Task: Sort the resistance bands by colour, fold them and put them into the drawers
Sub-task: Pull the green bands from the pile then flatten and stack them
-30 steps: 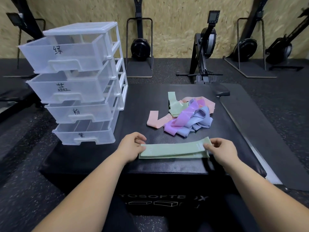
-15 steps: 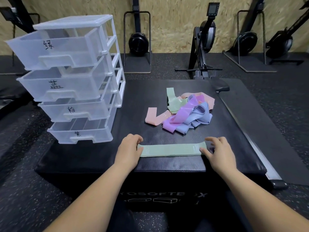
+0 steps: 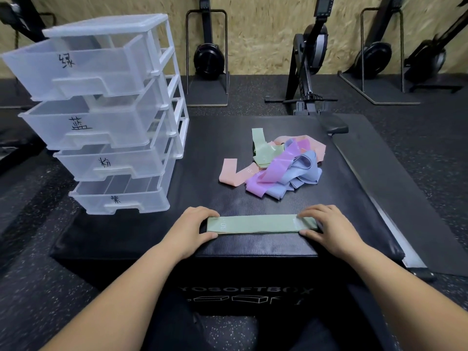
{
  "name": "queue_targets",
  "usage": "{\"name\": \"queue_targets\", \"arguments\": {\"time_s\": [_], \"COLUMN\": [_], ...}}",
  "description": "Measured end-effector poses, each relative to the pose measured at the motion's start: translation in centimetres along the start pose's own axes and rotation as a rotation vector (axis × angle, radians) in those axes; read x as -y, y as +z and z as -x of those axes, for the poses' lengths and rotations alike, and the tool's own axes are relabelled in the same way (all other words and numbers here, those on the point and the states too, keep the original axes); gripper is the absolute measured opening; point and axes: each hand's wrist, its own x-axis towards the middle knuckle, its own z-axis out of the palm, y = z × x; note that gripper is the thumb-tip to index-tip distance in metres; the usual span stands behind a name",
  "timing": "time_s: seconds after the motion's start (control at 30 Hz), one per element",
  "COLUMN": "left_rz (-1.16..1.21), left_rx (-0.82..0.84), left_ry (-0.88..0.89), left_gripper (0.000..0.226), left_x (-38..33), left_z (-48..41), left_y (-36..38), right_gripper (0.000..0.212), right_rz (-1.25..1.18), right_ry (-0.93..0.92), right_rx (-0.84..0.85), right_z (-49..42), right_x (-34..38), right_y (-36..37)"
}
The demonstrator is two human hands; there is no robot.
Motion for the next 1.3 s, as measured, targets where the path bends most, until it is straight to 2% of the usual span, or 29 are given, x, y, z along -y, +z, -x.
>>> {"name": "queue_targets", "arguments": {"time_s": [0.27, 0.37, 0.57, 0.73, 1.07, 1.2, 1.3], "left_rz": [-0.005, -0.008, 0.006, -0.045, -0.197, -0.111, 0.035], "left_rx": [0.046, 0.034, -0.036, -0.050, -0.082, -0.036, -0.114], "left_ry": [-0.023, -0.012, -0.025, 0.017, -0.033, -0.091, -0.103], "left_gripper": [0.054, 0.060, 0.058, 0.057, 0.065, 0.070, 0.062], "left_x": [-0.4, -0.7, -2.4, -3.8, -4.3, -2.7, -0.8], "left_z": [-0.8, -1.6, -5.2, -8.5, -16.9, -18.1, -17.2], "left_y": [-0.9, -1.8, -3.3, -3.0, -0.1, 1.6, 3.4], "right_gripper": [0.047, 0.043, 0.034, 0.035, 0.044, 0.042, 0.037], "right_rz": [-0.006, -0.007, 0.021, 0.072, 0.213, 0.247, 0.232], "right_ry": [0.002, 0.016, 0.052, 0.031, 0.068, 0.052, 0.104], "right_rx": [0.030, -0.031, -0.106, -0.142, 0.013, 0.085, 0.099], "right_z": [-0.2, -0.7, -4.4, -9.2, -21.3, -23.8, -24.4], "right_x": [1.2, 1.5, 2.6, 4.4, 7.7, 7.5, 6.6], "right_y": [-1.2, -1.7, -2.4, -2.6, -1.0, 1.3, 3.0]}}
